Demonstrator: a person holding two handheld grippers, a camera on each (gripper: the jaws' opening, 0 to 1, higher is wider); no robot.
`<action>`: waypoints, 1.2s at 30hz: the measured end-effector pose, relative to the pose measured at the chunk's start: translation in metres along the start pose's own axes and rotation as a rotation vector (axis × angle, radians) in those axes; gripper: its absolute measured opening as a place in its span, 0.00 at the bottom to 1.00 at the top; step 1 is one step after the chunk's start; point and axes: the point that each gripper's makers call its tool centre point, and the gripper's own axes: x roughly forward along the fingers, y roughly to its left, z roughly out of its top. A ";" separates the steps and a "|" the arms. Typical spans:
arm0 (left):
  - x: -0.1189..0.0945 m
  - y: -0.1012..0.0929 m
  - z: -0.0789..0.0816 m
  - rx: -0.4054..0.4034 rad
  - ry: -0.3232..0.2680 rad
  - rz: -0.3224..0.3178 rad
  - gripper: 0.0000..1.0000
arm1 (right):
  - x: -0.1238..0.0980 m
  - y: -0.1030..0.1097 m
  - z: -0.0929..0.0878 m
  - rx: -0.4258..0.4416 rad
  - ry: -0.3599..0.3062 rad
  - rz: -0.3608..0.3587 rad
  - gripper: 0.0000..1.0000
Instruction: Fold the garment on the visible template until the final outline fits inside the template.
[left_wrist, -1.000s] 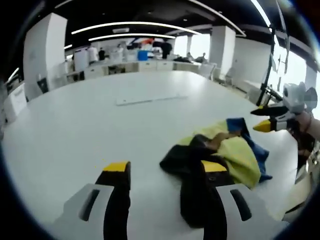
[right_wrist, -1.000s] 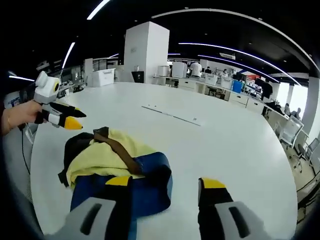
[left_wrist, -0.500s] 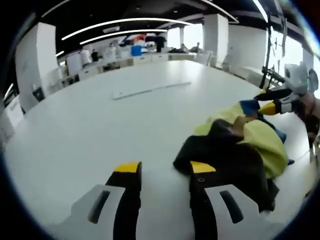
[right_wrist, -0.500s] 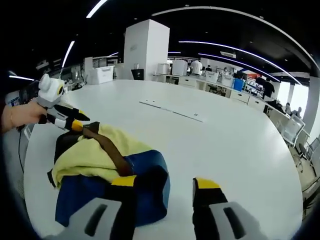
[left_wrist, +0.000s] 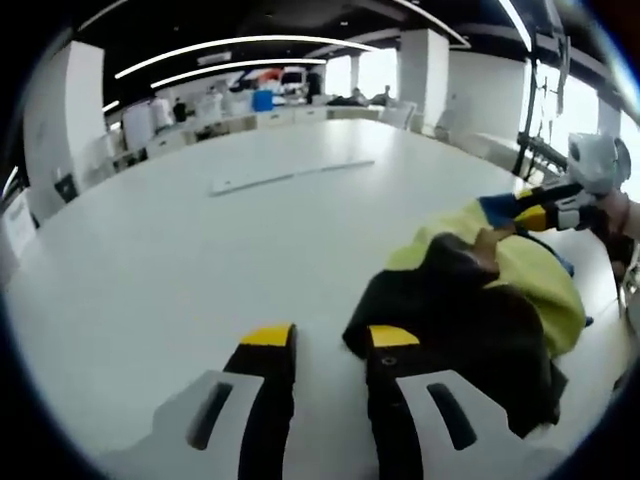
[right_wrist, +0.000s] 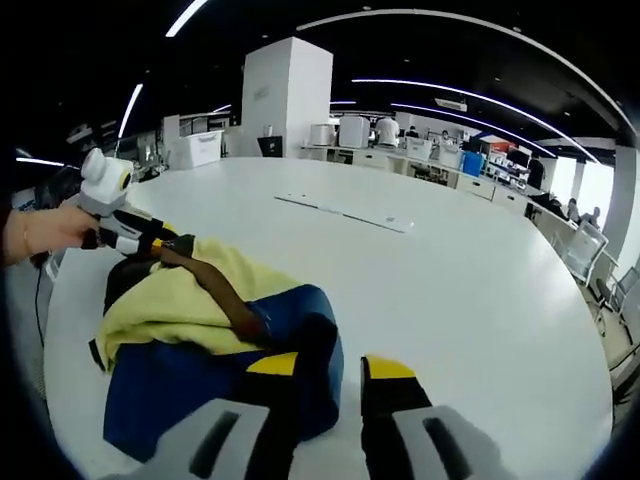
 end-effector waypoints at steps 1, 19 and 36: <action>0.001 -0.002 0.001 -0.002 -0.003 -0.012 0.18 | 0.001 0.000 -0.002 -0.009 0.007 0.002 0.15; -0.014 -0.004 0.023 -0.007 -0.051 0.004 0.00 | -0.008 -0.008 0.006 -0.002 -0.018 -0.026 0.00; -0.065 0.012 0.085 -0.051 -0.166 0.024 0.00 | -0.040 -0.014 0.062 -0.019 -0.122 -0.048 0.00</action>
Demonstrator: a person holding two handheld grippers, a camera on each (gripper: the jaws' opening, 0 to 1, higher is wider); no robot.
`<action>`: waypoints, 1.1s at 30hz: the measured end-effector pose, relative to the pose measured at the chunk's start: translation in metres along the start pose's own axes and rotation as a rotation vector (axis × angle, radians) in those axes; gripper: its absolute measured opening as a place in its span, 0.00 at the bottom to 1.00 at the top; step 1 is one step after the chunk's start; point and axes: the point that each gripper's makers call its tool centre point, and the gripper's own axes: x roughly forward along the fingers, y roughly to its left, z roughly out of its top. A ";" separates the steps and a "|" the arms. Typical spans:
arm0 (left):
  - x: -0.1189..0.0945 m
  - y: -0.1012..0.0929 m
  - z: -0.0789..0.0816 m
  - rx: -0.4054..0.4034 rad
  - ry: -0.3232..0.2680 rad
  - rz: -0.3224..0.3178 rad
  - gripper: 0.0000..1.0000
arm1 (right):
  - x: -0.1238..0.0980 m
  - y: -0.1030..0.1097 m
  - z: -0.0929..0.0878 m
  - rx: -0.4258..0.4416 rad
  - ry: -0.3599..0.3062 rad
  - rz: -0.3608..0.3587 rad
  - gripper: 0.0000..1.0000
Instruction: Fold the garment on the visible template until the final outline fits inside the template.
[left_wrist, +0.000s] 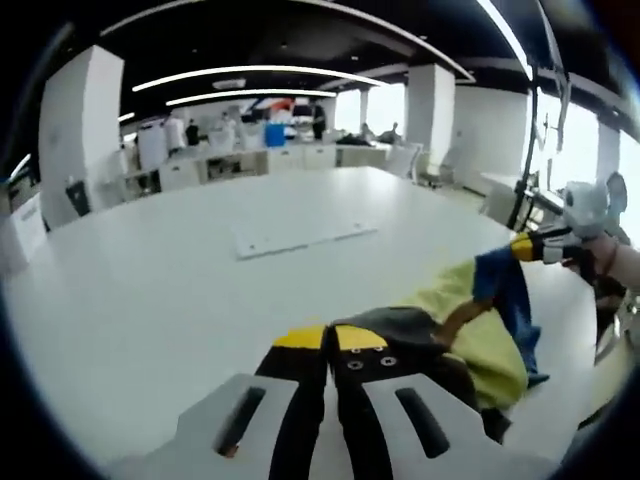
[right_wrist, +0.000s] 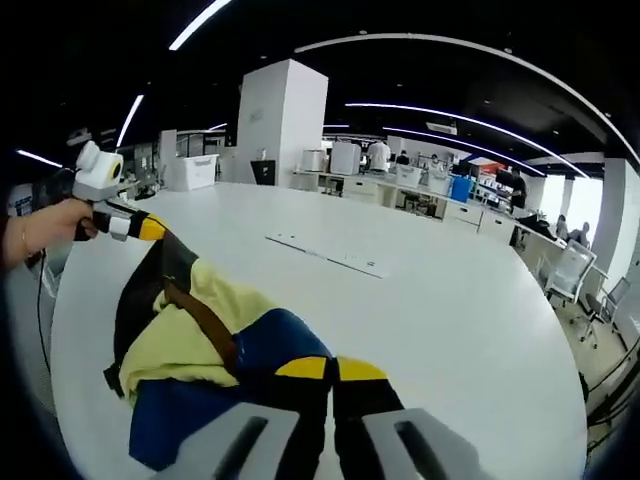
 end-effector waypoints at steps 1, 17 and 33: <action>-0.001 0.001 0.003 0.017 -0.003 0.008 0.00 | 0.000 0.000 0.003 -0.006 -0.003 0.001 0.00; 0.000 0.018 0.045 0.069 -0.068 0.008 0.00 | 0.003 -0.018 0.048 -0.031 -0.074 -0.014 0.00; 0.075 0.043 0.045 0.034 -0.031 0.005 0.00 | 0.068 -0.054 0.058 0.083 -0.039 -0.006 0.00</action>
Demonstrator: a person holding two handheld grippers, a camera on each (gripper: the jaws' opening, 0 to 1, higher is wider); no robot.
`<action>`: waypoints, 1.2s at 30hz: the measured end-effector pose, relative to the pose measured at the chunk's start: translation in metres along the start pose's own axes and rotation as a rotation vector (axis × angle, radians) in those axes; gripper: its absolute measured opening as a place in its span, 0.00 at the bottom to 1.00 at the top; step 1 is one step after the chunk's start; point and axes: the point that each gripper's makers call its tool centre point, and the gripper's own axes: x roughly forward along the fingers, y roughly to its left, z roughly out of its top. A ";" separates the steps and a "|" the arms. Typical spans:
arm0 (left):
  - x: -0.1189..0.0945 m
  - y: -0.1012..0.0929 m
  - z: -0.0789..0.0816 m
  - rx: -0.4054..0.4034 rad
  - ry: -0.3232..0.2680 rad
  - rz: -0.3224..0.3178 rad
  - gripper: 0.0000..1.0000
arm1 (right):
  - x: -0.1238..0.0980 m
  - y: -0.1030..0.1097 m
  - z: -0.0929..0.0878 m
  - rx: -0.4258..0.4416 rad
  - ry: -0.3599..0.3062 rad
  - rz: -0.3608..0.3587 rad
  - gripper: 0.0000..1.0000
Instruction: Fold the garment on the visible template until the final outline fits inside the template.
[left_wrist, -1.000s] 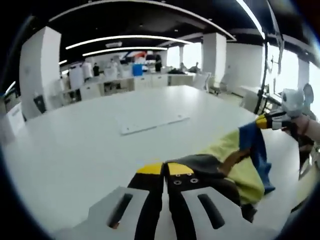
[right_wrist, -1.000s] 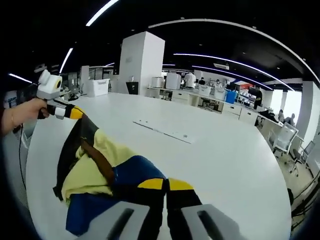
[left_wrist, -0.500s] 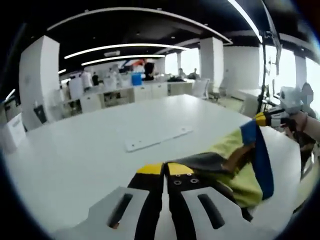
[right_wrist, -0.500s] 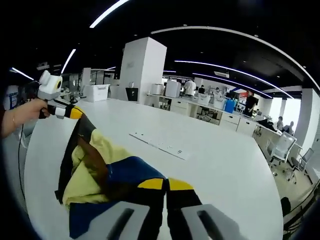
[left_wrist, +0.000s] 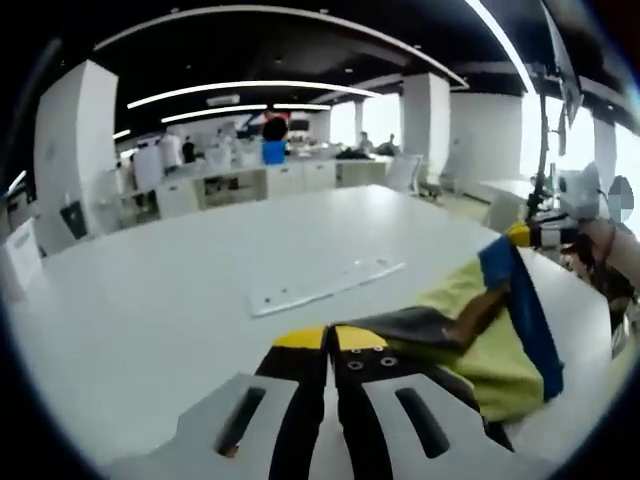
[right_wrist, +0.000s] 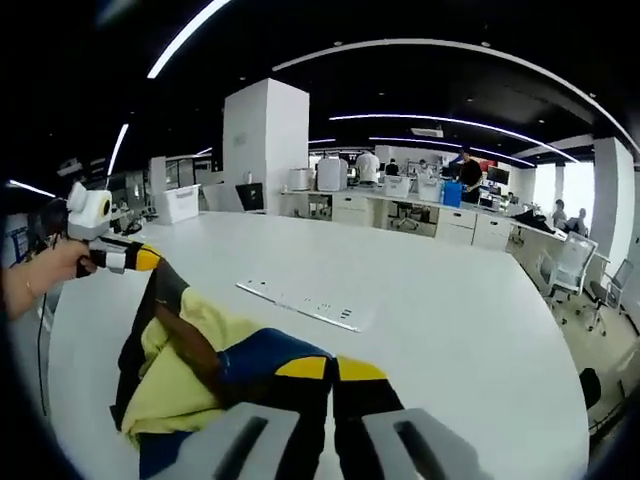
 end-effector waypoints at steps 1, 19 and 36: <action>0.002 0.001 -0.001 -0.001 -0.001 0.003 0.00 | 0.006 -0.002 -0.003 -0.003 0.007 0.000 0.00; 0.073 0.014 -0.045 -0.117 0.082 0.053 0.00 | 0.064 -0.038 -0.073 0.019 0.192 -0.062 0.00; 0.089 0.019 -0.078 -0.049 0.174 0.085 0.00 | 0.078 -0.048 -0.091 0.011 0.224 -0.084 0.00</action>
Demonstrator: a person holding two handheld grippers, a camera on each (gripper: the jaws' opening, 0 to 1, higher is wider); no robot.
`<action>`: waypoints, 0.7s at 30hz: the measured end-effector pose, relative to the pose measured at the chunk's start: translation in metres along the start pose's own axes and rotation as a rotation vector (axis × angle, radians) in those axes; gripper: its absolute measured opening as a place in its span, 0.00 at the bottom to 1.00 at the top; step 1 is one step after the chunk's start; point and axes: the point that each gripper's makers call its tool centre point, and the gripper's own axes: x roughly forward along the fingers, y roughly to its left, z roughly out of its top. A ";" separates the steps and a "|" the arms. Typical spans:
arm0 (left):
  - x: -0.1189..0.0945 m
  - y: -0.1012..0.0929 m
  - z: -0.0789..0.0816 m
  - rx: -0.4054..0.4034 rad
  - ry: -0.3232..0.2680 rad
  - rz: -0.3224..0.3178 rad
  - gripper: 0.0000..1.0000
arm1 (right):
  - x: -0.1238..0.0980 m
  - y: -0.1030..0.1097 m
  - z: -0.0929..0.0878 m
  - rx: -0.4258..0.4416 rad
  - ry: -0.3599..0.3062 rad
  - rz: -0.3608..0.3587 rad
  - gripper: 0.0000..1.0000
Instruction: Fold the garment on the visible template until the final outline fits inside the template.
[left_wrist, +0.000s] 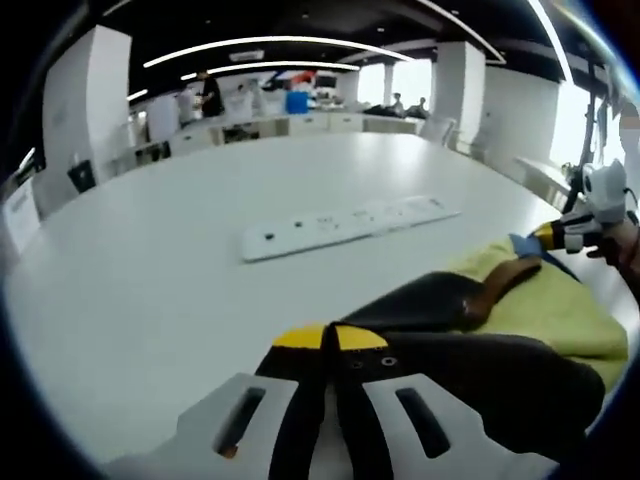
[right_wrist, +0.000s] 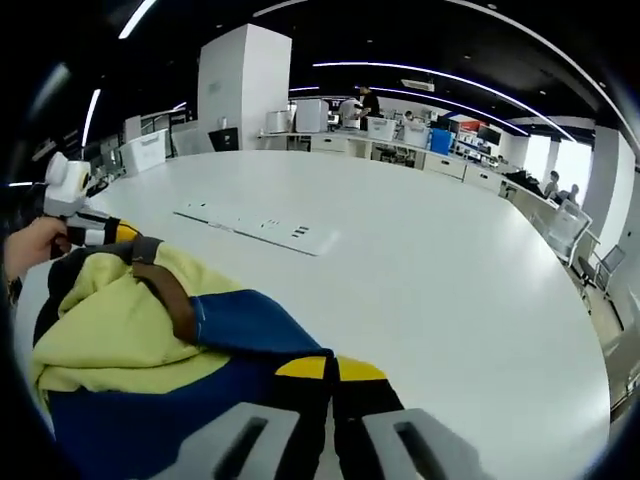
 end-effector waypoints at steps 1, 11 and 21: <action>-0.001 -0.001 0.001 0.018 -0.004 0.006 0.00 | 0.000 0.000 0.001 -0.007 -0.003 -0.004 0.00; -0.029 0.005 0.020 0.053 -0.041 0.054 0.22 | -0.019 0.005 0.011 0.141 -0.026 -0.012 0.33; -0.065 -0.012 0.023 0.003 -0.069 0.011 0.38 | -0.049 0.035 0.020 0.193 -0.009 0.047 0.49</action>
